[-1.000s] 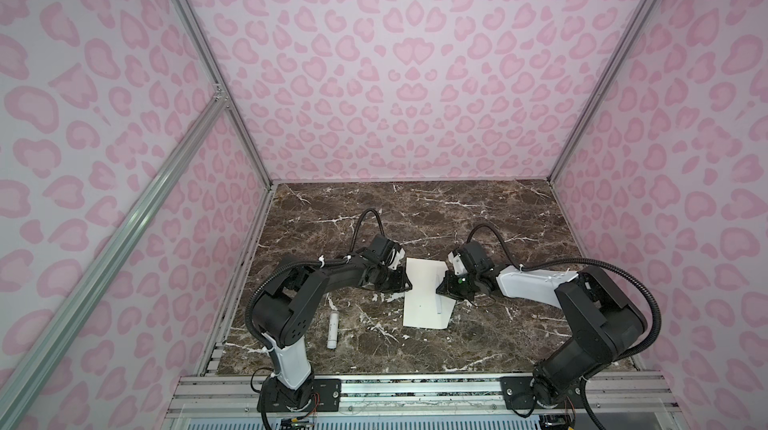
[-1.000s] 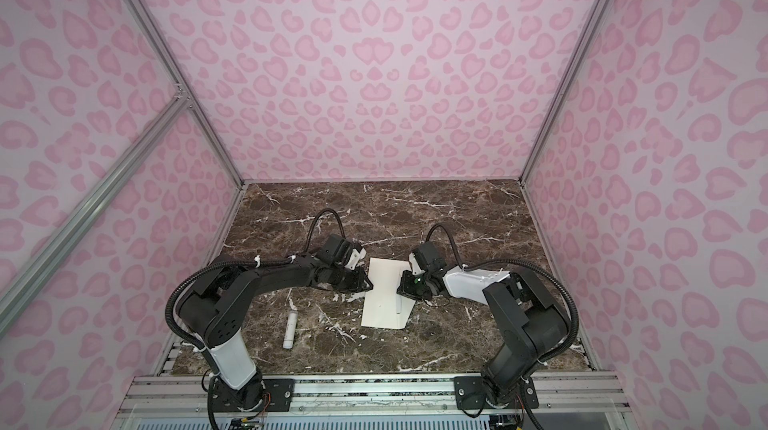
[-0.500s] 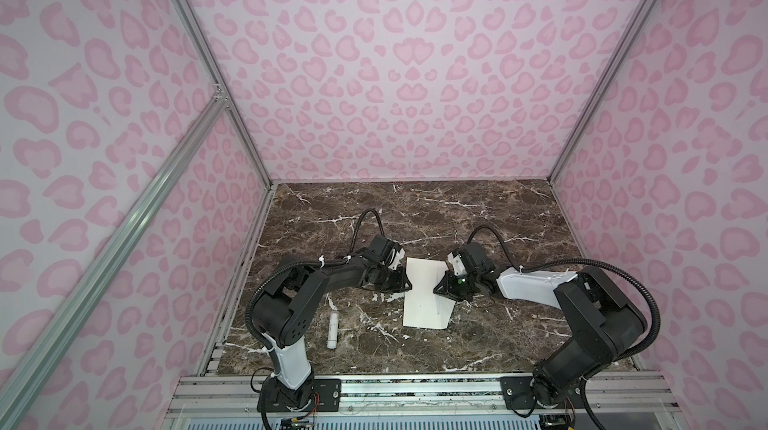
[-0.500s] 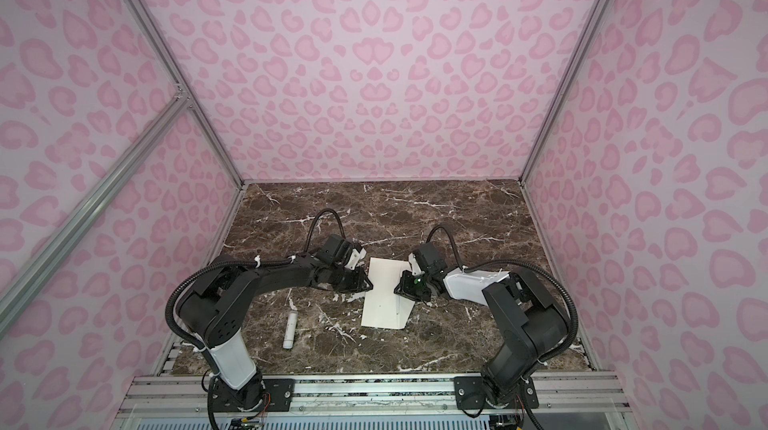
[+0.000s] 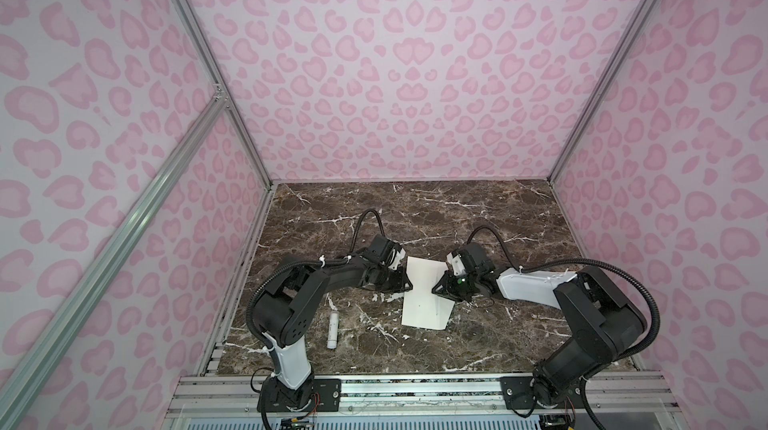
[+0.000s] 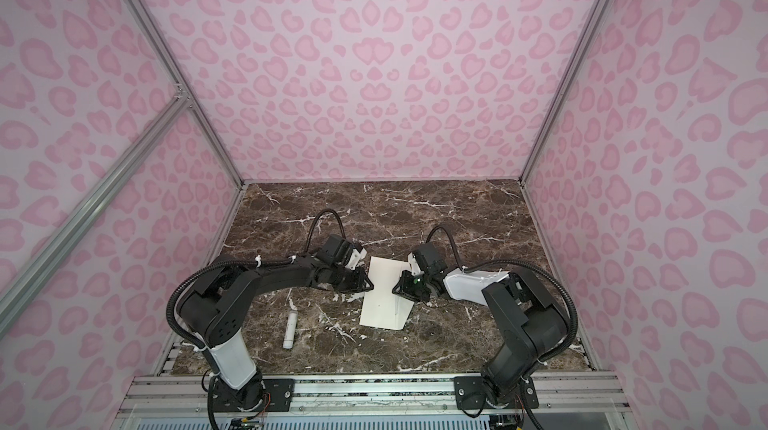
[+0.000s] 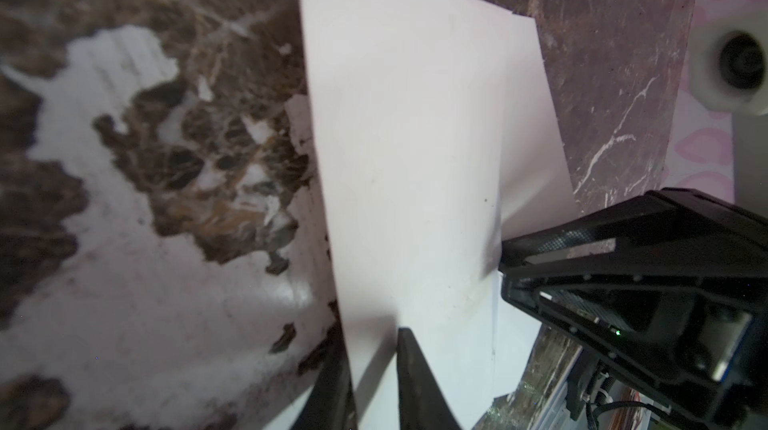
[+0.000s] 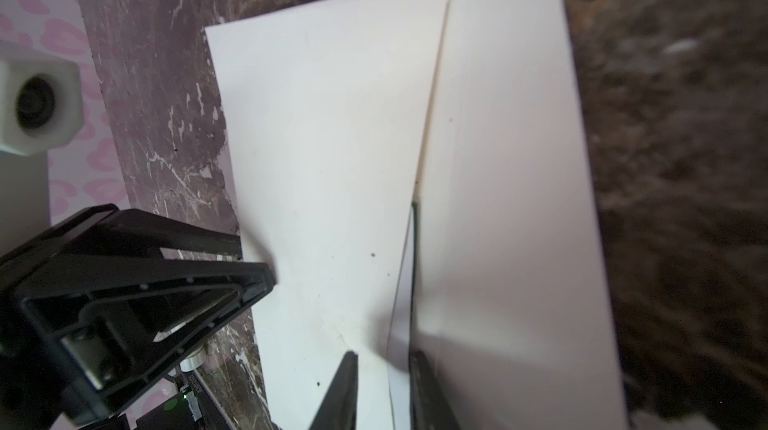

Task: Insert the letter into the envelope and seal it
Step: 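Push the letter fully in with the right gripper while the left gripper holds the envelope, then release the envelope and move the left gripper to the white glue stick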

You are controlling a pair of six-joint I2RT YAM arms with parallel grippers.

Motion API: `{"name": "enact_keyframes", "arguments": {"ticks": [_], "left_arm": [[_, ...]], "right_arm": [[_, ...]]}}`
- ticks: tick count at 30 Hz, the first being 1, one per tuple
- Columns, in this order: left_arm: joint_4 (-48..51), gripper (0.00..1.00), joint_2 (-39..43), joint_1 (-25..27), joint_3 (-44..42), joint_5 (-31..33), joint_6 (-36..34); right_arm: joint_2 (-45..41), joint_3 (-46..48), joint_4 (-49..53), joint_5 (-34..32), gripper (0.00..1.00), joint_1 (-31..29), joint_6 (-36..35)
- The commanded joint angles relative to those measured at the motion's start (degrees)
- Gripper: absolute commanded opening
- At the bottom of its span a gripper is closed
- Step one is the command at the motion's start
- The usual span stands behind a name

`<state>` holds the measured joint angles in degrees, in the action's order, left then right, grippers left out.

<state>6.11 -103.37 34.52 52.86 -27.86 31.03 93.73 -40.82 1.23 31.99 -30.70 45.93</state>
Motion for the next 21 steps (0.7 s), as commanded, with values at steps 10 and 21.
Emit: {"name": "enact_keyframes", "arguments": {"ticks": [10, 21], "left_arm": [[4.5, 0.31, 0.9, -0.4, 0.5, 2.6, -0.6], [12.6, 0.63, 10.8, -0.4, 3.5, 8.4, -1.6]], "right_arm": [[-5.7, -5.5, 13.0, -6.3, 0.37, 0.7, -6.0], [-14.2, -8.6, 21.9, -11.1, 0.39, 1.6, -9.0]]}}
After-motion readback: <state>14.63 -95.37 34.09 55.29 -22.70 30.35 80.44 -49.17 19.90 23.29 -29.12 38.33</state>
